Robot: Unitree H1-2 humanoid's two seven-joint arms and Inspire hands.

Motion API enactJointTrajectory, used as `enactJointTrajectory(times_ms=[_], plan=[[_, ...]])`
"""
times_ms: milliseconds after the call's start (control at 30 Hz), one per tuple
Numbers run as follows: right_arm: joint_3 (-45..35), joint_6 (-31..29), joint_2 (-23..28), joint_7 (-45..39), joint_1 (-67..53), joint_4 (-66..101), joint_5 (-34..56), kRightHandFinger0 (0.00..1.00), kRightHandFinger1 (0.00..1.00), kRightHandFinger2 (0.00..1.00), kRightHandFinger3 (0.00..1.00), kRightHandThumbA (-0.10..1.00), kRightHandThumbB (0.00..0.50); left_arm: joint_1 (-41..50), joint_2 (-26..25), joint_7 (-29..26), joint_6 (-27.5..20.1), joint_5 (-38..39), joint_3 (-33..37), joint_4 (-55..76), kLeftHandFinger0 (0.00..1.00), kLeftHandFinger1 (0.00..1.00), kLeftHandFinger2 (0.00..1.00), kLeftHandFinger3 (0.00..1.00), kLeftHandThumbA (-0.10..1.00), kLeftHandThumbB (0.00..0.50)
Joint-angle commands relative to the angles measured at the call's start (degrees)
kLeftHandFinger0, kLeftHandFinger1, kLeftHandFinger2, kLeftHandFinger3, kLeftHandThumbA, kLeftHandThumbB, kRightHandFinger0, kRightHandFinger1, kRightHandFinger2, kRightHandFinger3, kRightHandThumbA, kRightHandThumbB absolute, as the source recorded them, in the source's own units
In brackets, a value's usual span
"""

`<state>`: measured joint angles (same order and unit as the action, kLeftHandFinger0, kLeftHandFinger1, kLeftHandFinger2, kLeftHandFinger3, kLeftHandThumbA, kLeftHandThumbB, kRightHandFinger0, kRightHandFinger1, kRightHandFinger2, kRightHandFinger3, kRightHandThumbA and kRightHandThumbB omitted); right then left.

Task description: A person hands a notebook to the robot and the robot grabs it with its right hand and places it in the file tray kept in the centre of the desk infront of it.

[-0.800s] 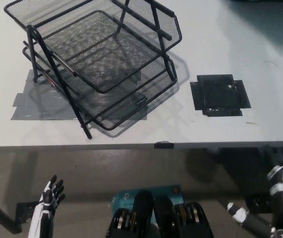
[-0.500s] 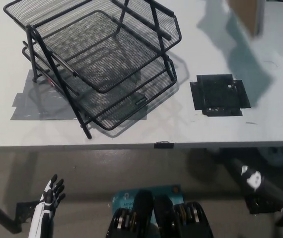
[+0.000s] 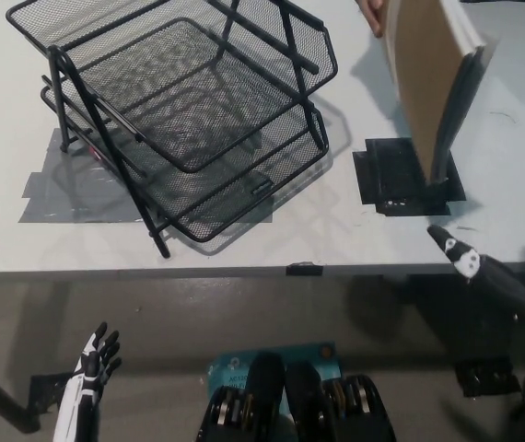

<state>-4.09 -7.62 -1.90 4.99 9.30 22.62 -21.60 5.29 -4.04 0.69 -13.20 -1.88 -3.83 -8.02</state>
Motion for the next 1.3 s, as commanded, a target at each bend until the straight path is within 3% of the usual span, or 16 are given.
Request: enactJointTrajectory(times_ms=[0,100,233,333,600,733,900,1267], plan=[[-0.2,3.0,-0.5,1.3,3.2,-0.2,-1.5,1.00,1.00,1.00,1.00,1.00,0.326,-0.5,-0.7,-0.6,-2.6,-0.5,-0.1,0.6,1.00,1.00,1.00,1.00,1.00,0.471],[0.2,4.5,-0.3,1.1,6.1,-3.1,-2.0,1.00,1.00,1.00,1.00,1.00,0.300,-0.5,-0.7,-0.5,-2.5,-0.5,0.0,0.4,1.00,1.00,1.00,1.00,1.00,0.475],[0.4,6.5,-0.5,0.7,8.7,-6.7,-0.7,1.00,1.00,1.00,1.00,1.00,0.305,-0.7,-0.6,-0.7,-2.3,-0.5,-0.1,0.3,1.00,1.00,1.00,1.00,1.00,0.479],[0.5,5.5,-0.6,1.2,10.6,-11.3,0.9,1.00,1.00,1.00,1.00,1.00,0.284,-0.8,-0.6,-0.7,-2.5,-0.5,-0.1,0.2,1.00,1.00,1.00,1.00,1.00,0.484],[1.3,5.7,1.0,2.7,15.8,-20.7,-2.0,1.00,1.00,1.00,1.00,1.00,0.303,-0.9,-0.7,-0.5,-1.9,-0.6,0.1,0.6,1.00,1.00,1.00,1.00,1.00,0.475],[1.3,5.3,0.9,2.7,18.2,-23.9,-0.1,1.00,1.00,1.00,1.00,1.00,0.336,-1.0,-0.6,-0.6,-1.7,-0.5,0.0,0.6,1.00,1.00,1.00,1.00,1.00,0.500],[1.8,4.6,1.0,3.9,22.2,-28.6,-0.7,1.00,1.00,1.00,1.00,1.00,0.315,-1.1,-0.5,-0.7,-1.7,-0.5,-0.1,0.7,1.00,1.00,1.00,1.00,1.00,0.485],[2.2,6.1,1.8,6.0,27.7,-31.8,-1.5,1.00,1.00,1.00,1.00,1.00,0.330,-1.5,-0.6,-0.6,-1.6,-0.5,-0.1,0.9,1.00,1.00,1.00,1.00,1.00,0.498]])
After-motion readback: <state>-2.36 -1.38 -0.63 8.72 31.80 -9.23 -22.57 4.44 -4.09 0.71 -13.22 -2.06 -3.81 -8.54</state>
